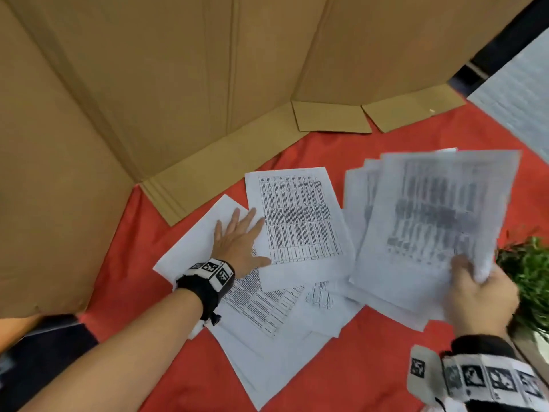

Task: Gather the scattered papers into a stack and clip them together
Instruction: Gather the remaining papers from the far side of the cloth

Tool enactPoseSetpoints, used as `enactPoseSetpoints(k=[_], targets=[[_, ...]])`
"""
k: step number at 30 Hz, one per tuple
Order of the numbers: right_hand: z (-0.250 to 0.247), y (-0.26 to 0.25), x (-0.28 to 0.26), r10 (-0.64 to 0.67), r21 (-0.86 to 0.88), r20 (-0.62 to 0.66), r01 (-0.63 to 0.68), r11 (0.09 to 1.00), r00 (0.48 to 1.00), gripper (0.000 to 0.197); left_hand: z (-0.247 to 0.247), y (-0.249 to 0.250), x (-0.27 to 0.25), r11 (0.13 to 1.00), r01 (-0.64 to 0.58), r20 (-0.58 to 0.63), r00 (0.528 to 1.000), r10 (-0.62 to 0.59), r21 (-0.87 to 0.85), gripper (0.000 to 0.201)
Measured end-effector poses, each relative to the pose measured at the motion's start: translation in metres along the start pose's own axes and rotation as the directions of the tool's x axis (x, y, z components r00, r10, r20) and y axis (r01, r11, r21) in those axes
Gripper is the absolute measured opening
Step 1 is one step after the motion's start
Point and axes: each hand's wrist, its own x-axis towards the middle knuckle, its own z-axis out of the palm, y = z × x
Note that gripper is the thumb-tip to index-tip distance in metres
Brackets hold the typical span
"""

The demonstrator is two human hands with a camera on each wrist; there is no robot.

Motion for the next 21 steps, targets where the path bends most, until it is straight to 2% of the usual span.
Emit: enactPoseSetpoints(k=[1,2,4,7,12,16,17,18,20,21], targets=[[-0.011,-0.01,-0.001,0.0,0.113,-0.054,0.006,0.994,0.999,0.04,0.0,0.001,0.0,1.0,-0.011,0.013,1.0,0.011,0.015,0.1],[-0.02,-0.018,0.0,0.012,0.227,-0.099,0.011,0.974,0.995,0.031,0.001,0.002,0.0,0.999,-0.023,0.022,1.0,0.022,0.033,0.1],[-0.03,-0.029,0.002,0.064,0.37,-0.131,-0.011,0.929,0.989,0.02,0.003,0.005,0.0,0.998,-0.046,0.039,0.998,0.044,0.053,0.099],[-0.027,-0.029,0.006,0.127,0.497,-0.07,-0.075,0.864,0.989,0.011,0.009,0.015,-0.001,0.993,-0.085,0.068,0.995,0.08,0.084,0.099],[0.002,-0.014,0.002,0.22,0.471,0.032,-0.209,0.857,0.975,0.035,0.024,0.033,-0.005,0.98,-0.135,0.053,0.99,0.129,0.148,0.098],[-0.005,-0.014,0.011,0.135,0.469,-0.098,-0.074,0.88,0.986,0.035,0.009,0.036,0.0,0.983,-0.157,0.064,0.986,0.152,0.09,0.098],[-0.015,-0.016,0.017,0.116,0.458,-0.11,-0.053,0.887,0.987,0.037,0.003,0.037,0.003,0.99,-0.137,0.027,0.99,0.136,0.028,0.094],[-0.024,-0.012,0.026,0.115,0.424,-0.126,-0.051,0.904,0.985,0.047,-0.001,0.039,0.005,0.994,-0.083,-0.059,0.995,0.08,-0.064,0.089],[-0.039,-0.015,0.034,0.107,0.358,-0.078,-0.072,0.931,0.991,0.074,-0.009,0.045,0.011,0.955,0.079,-0.242,0.958,-0.152,-0.288,0.078],[-0.044,-0.017,0.036,0.094,0.383,-0.043,-0.071,0.921,0.995,0.07,-0.011,0.05,0.014,0.909,0.154,-0.26,0.928,-0.268,-0.388,0.077]])
